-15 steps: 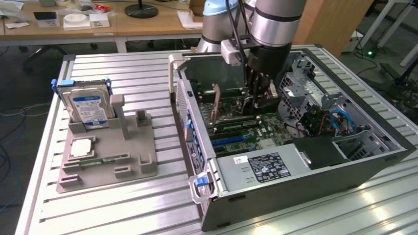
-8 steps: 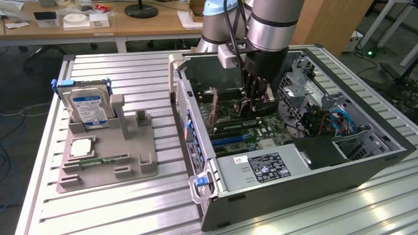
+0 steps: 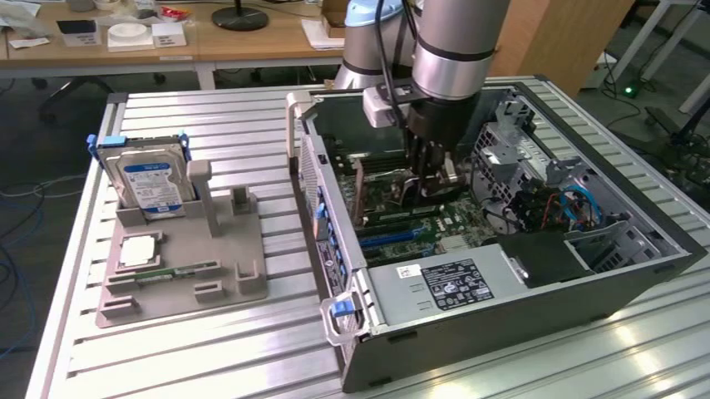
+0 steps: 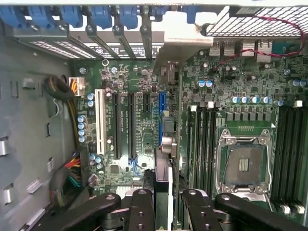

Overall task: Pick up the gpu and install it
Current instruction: 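Insert the gpu into the slot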

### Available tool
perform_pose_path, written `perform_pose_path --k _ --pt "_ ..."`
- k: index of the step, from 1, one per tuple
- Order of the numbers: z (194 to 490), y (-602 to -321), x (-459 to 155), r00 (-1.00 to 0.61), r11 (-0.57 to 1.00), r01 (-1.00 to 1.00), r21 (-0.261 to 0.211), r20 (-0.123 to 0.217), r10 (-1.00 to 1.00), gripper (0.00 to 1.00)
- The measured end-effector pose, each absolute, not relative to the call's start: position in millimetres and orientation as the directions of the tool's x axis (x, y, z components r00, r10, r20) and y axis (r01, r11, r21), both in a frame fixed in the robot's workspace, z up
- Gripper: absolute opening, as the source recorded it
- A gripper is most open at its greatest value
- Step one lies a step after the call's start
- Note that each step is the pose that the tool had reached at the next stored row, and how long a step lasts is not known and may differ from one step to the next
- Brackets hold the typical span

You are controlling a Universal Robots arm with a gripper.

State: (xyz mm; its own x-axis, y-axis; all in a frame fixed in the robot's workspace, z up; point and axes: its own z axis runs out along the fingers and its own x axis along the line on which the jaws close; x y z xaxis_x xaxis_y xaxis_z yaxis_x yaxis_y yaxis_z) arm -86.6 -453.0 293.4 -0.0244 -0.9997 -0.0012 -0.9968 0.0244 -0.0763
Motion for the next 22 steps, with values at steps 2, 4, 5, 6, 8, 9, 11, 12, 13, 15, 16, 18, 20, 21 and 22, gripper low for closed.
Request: perform_pose_path --k 2,4,5,6,8,9,11,12,13,15,16,18,20,21,22 --pt "291.7 -453.0 -86.6 -0.024 0.024 -0.997 -0.076 -0.001 -1.000 0.27" --pt "290.9 -453.4 -86.7 -0.025 0.025 -0.997 -0.076 -0.001 -1.000 0.27" --pt "290.3 -453.4 -87.0 -0.025 0.025 -0.997 -0.076 -0.001 -1.000 0.27" --pt "289.9 -453.4 -87.8 -0.025 0.025 -0.997 -0.076 -0.001 -1.000 0.27" --pt "288.5 -453.4 -89.7 -0.025 0.025 -0.997 -0.076 -0.001 -1.000 0.27" --pt "287.8 -453.4 -90.5 -0.025 0.025 -0.997 -0.076 -0.001 -1.000 0.27" --pt "285.6 -453.4 -90.9 -0.024 0.024 -0.997 -0.076 -0.001 -1.000 0.27" --pt "283.7 -453.4 -90.9 -0.024 0.024 -0.997 -0.076 -0.001 -1.000 0.27" --pt "281.9 -453.4 -90.9 -0.024 0.024 -0.997 -0.076 -0.001 -1.000 0.27" --pt "278.2 -453.4 -91.0 -0.024 0.024 -0.997 -0.076 -0.001 -1.000 0.27" --pt "276.5 -453.4 -91.0 -0.025 0.025 -0.997 -0.076 -0.001 -1.000 0.27" --pt "272.8 -453.4 -91.1 -0.025 0.025 -0.997 -0.076 -0.001 -1.000 0.27" --pt "269.5 -453.4 -91.8 -0.025 0.025 -0.997 -0.076 -0.001 -1.000 0.27" --pt "267.9 -453.4 -93.1 -0.025 0.025 -0.997 -0.076 -0.001 -1.000 0.27" --pt "266.3 -453.4 -94.7 -0.025 0.025 -0.997 -0.076 -0.001 -1.000 0.27"
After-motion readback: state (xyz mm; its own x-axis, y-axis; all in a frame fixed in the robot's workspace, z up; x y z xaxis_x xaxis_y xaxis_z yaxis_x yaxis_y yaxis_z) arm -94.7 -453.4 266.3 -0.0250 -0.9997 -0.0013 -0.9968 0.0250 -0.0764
